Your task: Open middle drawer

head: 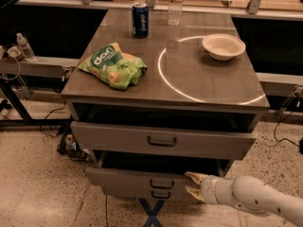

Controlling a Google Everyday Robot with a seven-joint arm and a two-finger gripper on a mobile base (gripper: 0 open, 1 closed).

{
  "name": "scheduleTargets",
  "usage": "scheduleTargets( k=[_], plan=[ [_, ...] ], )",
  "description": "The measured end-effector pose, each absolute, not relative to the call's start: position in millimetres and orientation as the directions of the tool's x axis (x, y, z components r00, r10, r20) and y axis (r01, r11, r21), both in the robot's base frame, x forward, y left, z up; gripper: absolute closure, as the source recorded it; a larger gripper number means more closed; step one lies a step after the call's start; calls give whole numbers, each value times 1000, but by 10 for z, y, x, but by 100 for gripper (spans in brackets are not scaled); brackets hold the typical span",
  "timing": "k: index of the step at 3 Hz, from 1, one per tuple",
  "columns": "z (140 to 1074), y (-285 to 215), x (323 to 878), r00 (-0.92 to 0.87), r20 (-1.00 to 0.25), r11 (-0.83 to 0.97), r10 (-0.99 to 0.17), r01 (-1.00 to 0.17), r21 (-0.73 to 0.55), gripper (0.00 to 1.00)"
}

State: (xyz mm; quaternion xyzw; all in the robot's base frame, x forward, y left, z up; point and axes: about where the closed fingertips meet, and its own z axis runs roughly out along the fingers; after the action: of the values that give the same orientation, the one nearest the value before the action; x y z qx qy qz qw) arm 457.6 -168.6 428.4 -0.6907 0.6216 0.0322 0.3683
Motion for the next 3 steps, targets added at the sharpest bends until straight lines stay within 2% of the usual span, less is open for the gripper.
scheduleTargets(
  k=[1,3],
  plan=[
    [4301,-1709,4526,222,-498,40,-838,-886,-462,97],
    [4287,-1798,4330,196,-485,30,-852,-907,-420,100]
  ],
)
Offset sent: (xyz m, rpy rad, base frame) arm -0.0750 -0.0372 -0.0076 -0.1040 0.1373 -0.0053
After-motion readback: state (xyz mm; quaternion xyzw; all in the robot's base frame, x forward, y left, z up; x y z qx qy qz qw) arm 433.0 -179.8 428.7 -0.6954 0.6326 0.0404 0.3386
